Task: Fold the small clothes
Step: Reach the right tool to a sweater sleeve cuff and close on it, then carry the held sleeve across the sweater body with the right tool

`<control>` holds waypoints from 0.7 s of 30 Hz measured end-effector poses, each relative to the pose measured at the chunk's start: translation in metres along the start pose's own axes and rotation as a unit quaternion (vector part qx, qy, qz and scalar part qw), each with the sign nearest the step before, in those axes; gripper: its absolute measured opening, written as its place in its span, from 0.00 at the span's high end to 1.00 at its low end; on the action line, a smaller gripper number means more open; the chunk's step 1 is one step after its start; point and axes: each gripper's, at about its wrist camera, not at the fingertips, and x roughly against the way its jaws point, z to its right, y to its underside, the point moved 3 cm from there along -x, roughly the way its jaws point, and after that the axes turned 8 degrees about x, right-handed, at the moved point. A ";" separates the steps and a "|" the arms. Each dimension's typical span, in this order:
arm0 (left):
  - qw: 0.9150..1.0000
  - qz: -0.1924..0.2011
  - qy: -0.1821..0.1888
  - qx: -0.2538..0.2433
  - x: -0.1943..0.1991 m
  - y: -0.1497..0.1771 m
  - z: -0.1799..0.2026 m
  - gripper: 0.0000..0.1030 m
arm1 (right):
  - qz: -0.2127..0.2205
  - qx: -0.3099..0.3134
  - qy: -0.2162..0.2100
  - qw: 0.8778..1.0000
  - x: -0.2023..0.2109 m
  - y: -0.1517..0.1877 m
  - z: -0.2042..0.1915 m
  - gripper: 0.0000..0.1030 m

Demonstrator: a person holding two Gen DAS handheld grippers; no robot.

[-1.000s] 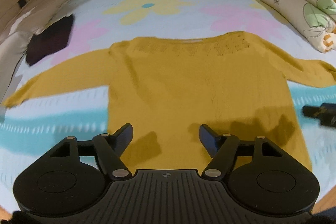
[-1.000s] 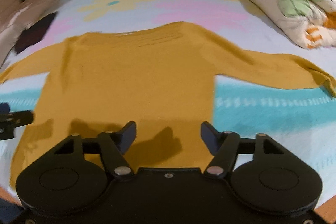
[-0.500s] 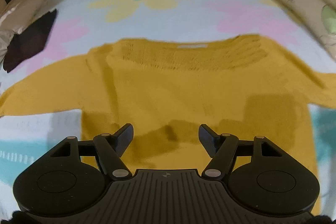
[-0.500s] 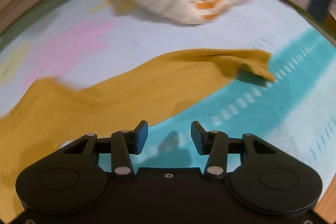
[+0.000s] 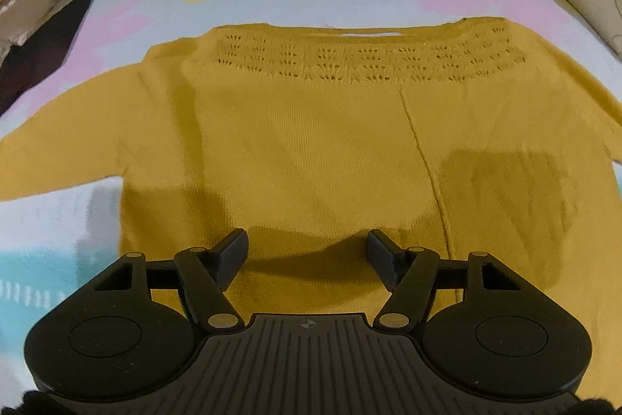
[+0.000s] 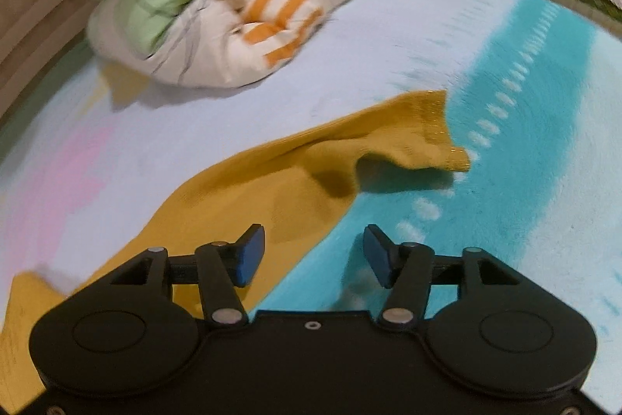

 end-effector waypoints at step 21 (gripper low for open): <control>0.996 0.052 0.010 0.077 0.038 -0.043 -0.043 0.44 | 0.096 0.096 -0.083 0.987 0.071 -0.033 -0.089 0.88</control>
